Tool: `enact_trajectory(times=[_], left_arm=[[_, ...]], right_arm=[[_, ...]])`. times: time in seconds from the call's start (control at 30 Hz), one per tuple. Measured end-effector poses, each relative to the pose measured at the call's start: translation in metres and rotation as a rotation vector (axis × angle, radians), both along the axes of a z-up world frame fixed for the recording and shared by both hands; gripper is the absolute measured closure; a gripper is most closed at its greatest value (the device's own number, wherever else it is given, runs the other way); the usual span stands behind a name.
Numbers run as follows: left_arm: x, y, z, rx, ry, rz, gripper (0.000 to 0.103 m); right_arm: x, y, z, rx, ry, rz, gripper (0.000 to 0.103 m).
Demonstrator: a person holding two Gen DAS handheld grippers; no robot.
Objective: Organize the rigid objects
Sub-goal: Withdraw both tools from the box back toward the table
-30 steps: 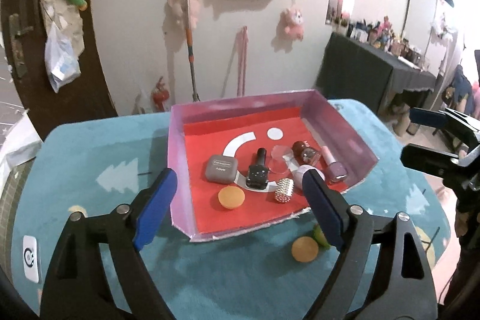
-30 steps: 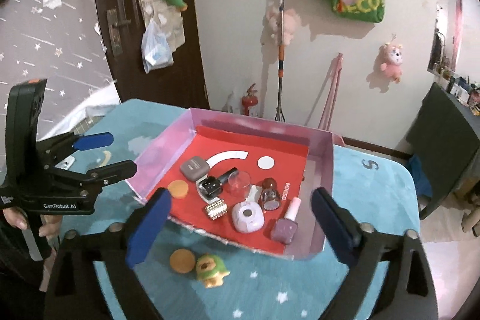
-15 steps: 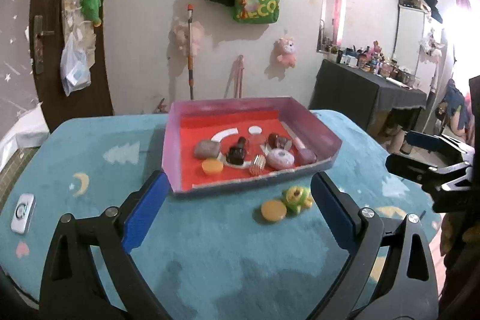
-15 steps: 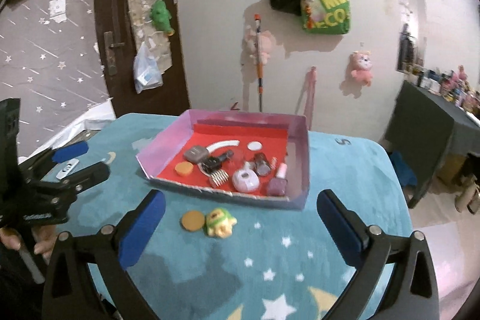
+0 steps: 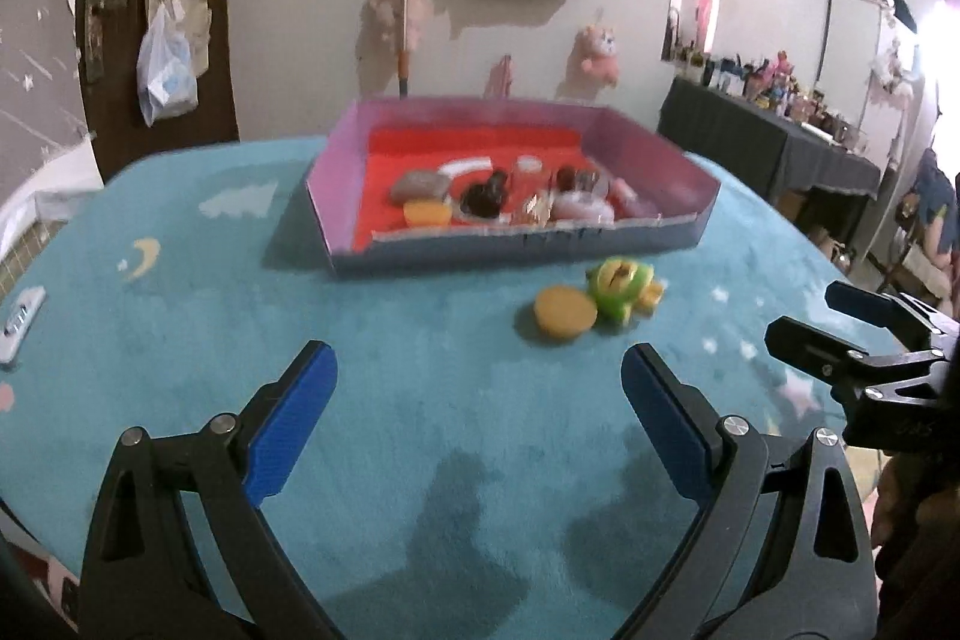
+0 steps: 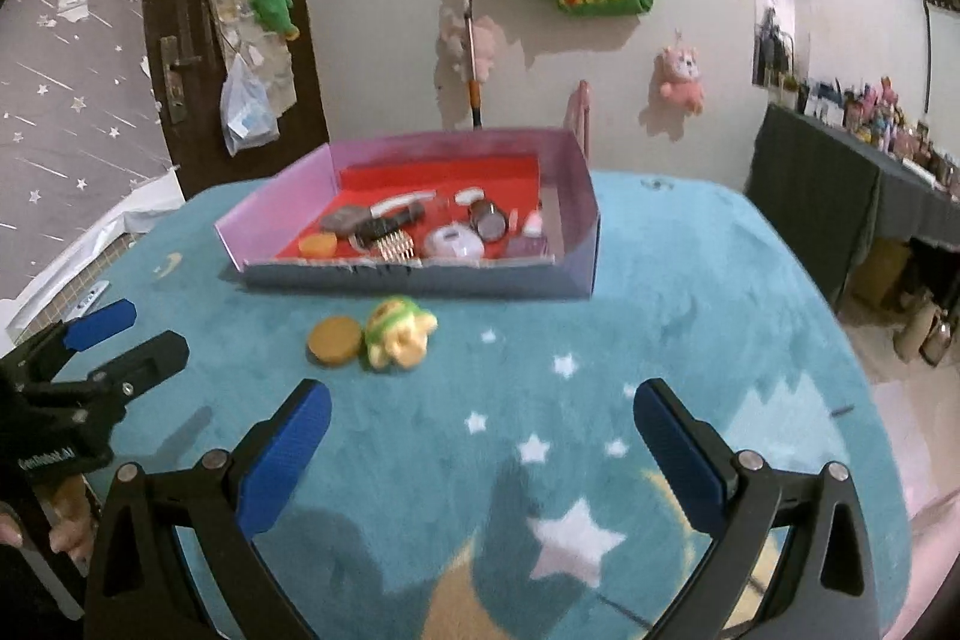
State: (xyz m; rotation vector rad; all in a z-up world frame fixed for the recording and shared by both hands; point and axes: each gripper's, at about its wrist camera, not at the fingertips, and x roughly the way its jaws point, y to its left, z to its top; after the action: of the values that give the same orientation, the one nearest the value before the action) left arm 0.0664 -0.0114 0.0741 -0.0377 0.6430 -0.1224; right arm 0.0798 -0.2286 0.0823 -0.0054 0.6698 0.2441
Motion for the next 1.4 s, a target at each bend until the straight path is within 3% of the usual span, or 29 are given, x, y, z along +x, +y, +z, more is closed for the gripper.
enact_trajectory(times=[0.47, 1.07, 1.4], left_arm=[[0.009, -0.002, -0.032, 0.01, 0.099, 0.02, 0.006], [0.012, -0.003, -0.036, 0.02, 0.133, 0.026, 0.006], [0.033, -0.009, -0.027, 0.023, 0.165, -0.039, 0.006]], right_arm=[[0.005, 0.001, -0.045, 0.014, 0.115, -0.014, 0.0], [0.006, 0.002, -0.045, 0.01, 0.116, -0.021, 0.0], [0.017, 0.002, -0.042, -0.002, 0.157, 0.013, 0.0]])
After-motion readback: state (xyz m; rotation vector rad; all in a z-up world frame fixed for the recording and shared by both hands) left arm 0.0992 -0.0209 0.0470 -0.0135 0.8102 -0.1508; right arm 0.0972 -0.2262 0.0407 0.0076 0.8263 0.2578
